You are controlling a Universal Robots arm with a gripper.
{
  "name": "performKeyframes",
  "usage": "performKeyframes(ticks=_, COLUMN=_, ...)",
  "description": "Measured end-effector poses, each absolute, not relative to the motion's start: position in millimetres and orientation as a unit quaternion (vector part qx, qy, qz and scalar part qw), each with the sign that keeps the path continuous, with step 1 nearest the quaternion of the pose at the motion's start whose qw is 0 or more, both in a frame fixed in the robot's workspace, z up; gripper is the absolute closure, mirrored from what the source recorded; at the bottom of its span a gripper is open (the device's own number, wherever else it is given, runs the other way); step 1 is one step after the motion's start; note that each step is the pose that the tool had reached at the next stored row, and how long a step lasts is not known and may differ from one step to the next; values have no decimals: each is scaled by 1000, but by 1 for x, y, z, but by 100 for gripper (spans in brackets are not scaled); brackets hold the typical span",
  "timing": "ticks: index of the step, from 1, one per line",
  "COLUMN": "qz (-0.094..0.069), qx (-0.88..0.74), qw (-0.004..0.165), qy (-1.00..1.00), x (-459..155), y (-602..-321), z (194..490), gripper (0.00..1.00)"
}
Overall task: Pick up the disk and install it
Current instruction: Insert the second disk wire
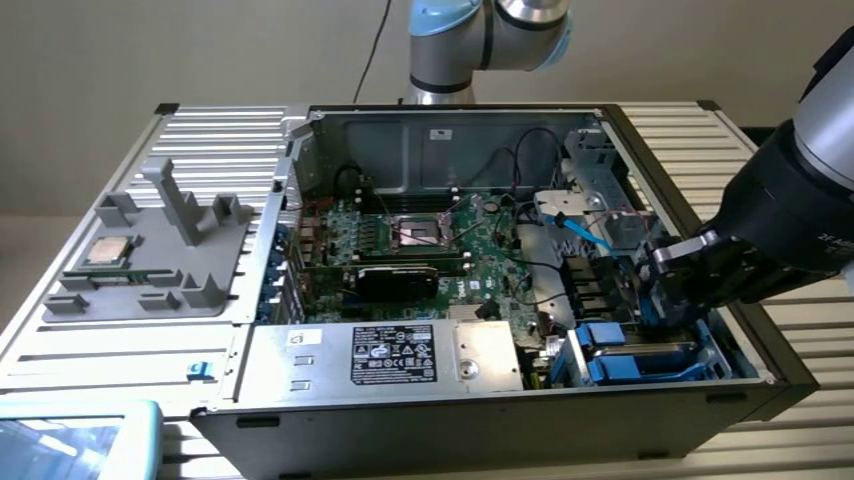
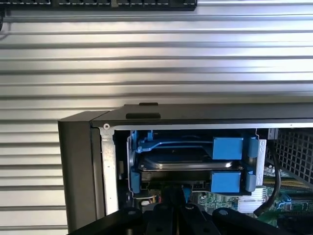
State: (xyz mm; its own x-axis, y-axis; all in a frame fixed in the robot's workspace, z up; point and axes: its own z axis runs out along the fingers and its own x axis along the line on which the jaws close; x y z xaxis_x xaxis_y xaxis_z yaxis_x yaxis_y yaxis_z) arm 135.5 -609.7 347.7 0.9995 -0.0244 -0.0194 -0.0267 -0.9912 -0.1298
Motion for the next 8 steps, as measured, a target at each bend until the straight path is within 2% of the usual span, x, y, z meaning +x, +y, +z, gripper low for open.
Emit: performKeyframes(ticks=8, qz=9, qx=-998, qw=65, qy=13, x=136, y=-610, z=343, gripper=89)
